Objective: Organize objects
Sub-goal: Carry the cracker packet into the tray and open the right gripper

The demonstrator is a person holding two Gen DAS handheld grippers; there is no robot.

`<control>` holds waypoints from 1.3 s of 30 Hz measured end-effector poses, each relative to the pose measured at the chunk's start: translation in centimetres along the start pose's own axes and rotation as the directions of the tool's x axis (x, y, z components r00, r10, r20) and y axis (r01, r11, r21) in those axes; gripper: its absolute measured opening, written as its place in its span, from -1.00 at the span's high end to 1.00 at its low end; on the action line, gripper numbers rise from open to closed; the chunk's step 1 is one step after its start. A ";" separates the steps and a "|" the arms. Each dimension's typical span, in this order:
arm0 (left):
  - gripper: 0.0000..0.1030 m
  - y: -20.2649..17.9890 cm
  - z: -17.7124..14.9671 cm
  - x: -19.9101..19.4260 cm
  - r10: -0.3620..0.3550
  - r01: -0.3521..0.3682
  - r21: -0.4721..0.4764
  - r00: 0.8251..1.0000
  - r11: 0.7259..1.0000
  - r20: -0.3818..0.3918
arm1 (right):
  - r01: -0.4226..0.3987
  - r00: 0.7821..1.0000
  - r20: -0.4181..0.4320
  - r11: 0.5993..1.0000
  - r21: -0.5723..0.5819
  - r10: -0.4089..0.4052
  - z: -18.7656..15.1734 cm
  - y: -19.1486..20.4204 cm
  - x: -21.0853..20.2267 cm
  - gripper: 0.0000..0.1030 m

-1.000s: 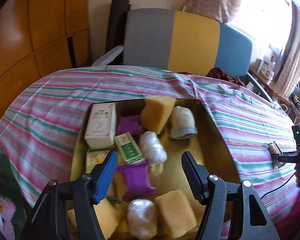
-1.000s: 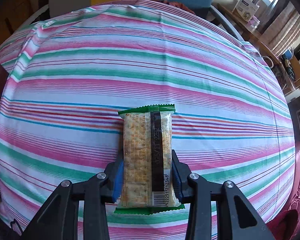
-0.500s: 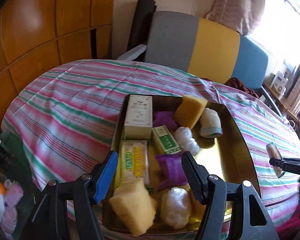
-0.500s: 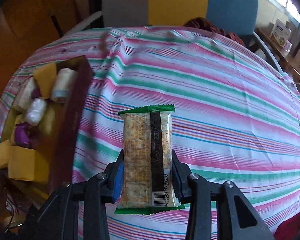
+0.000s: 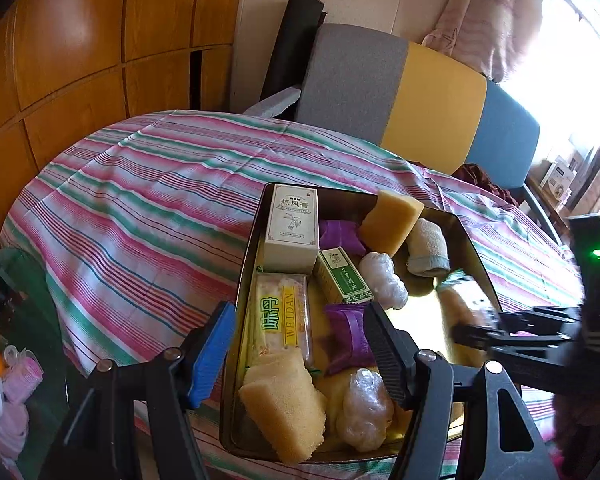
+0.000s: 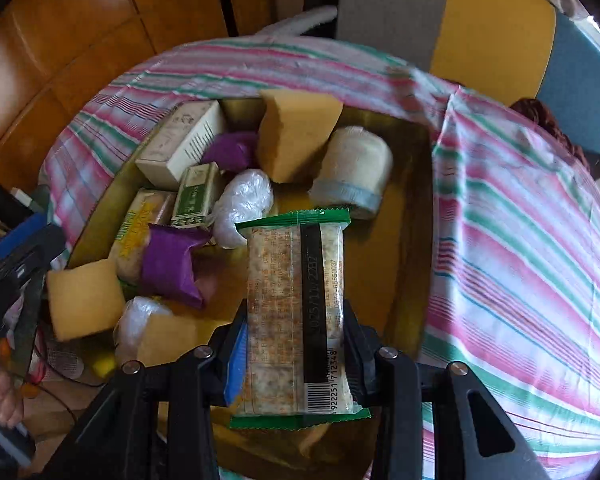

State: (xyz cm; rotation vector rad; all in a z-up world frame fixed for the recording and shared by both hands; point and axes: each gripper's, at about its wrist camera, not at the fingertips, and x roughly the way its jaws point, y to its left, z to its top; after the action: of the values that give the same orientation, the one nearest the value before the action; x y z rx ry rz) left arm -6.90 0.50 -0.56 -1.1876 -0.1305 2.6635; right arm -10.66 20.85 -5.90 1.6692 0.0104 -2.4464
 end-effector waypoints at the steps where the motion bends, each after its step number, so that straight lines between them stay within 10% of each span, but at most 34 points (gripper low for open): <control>1: -0.30 0.0 0.0 0.1 0.000 0.000 0.001 1.000 1.000 -0.003 | 0.001 1.000 -0.009 1.000 0.009 -0.001 0.2 0.0 0.5 0.23; 28: -0.42 0.6 0.0 0.6 0.020 -0.020 -0.013 1.000 1.000 -0.008 | 0.022 0.999 0.036 0.996 0.090 -0.025 1.3 -0.4 1.3 0.18; 39: -0.44 0.9 0.3 0.1 0.029 -0.029 -0.020 1.000 0.999 0.006 | -0.218 0.970 0.104 0.975 -0.048 0.222 -1.8 3.9 -2.9 0.15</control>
State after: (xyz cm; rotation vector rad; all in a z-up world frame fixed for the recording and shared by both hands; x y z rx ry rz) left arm -7.34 -0.35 -0.57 -1.1969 -0.1417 2.6973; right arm -7.35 17.67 -3.52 1.4360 -0.1366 -2.3509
